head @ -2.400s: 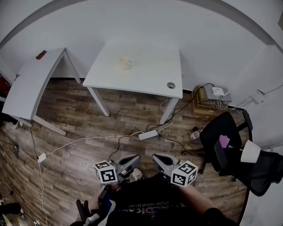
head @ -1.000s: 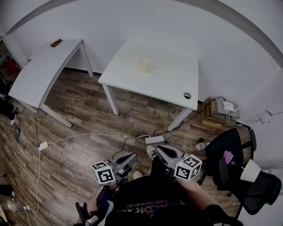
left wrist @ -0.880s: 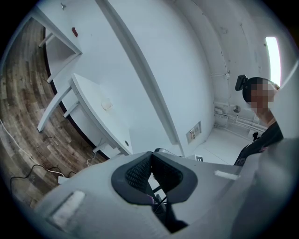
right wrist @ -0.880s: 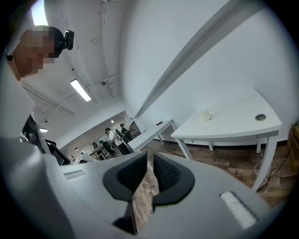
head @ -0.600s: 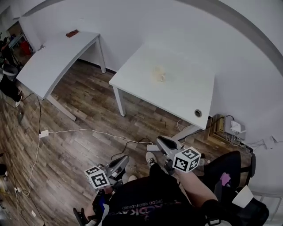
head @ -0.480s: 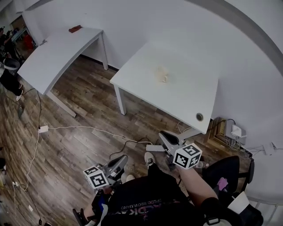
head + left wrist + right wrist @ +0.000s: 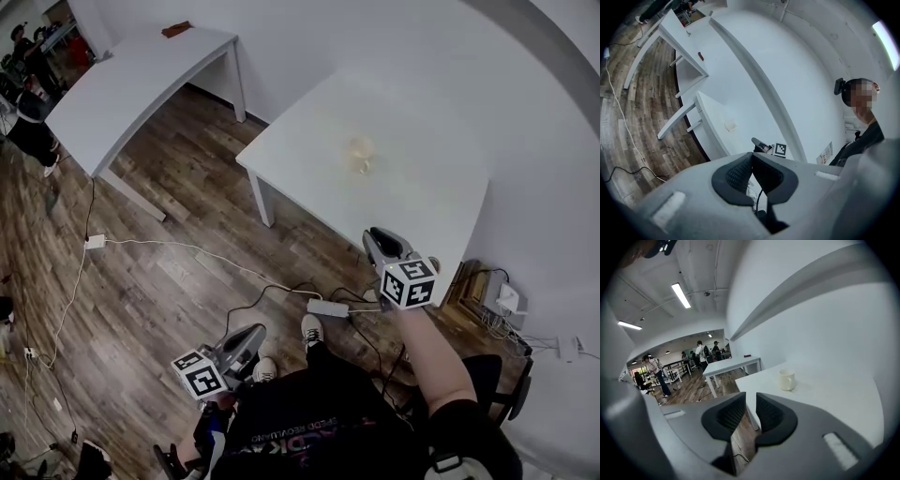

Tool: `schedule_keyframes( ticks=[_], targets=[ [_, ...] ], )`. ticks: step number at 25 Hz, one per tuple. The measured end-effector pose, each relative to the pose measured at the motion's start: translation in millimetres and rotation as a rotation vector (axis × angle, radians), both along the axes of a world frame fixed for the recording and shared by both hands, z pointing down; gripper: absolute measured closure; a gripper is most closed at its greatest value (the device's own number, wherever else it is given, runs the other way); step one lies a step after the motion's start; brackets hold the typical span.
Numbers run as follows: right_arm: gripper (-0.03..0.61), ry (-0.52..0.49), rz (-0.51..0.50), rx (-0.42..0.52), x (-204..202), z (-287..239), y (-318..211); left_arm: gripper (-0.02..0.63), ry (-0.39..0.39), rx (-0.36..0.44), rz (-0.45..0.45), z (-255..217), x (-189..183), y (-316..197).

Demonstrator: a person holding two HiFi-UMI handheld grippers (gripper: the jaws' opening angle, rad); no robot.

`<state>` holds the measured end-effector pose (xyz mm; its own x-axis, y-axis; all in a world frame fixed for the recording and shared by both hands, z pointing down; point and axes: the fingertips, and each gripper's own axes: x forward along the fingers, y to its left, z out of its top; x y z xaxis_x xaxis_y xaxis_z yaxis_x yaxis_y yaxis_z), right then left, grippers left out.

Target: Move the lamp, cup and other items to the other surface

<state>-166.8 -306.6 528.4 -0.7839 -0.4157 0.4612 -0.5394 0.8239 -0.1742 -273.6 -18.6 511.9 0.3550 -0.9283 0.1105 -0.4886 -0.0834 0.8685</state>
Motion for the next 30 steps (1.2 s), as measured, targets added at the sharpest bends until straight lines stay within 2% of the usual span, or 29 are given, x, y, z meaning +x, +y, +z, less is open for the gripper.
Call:
schedule_keyframes(
  ticks=[4, 8, 15, 25, 30],
  targets=[
    [0.477, 0.052, 0.032, -0.030, -6.8, 22.8, -63.0, 0.615, -0.010, -0.024, -0.042, 1.2, 2.2, -3.7],
    [0.474, 0.136, 0.057, -0.047, -23.1, 51.8, -124.8, 0.615, -0.018, -0.049, -0.122, 4.3, -5.2, 1.6],
    [0.454, 0.266, 0.083, -0.071, -44.1, 89.3, -198.3, 0.615, -0.025, -0.093, -0.204, 8.7, -5.4, 2.2],
    [0.437, 0.315, 0.031, -0.136, -72.4, 124.5, -225.7, 0.615, -0.027, -0.161, -0.276, 18.5, -4.9, 5.1],
    [0.462, 0.312, 0.017, -0.140, -77.0, 129.9, -229.1, 0.615, -0.021, -0.168, -0.279, 22.4, -0.3, -2.5]
  ],
)
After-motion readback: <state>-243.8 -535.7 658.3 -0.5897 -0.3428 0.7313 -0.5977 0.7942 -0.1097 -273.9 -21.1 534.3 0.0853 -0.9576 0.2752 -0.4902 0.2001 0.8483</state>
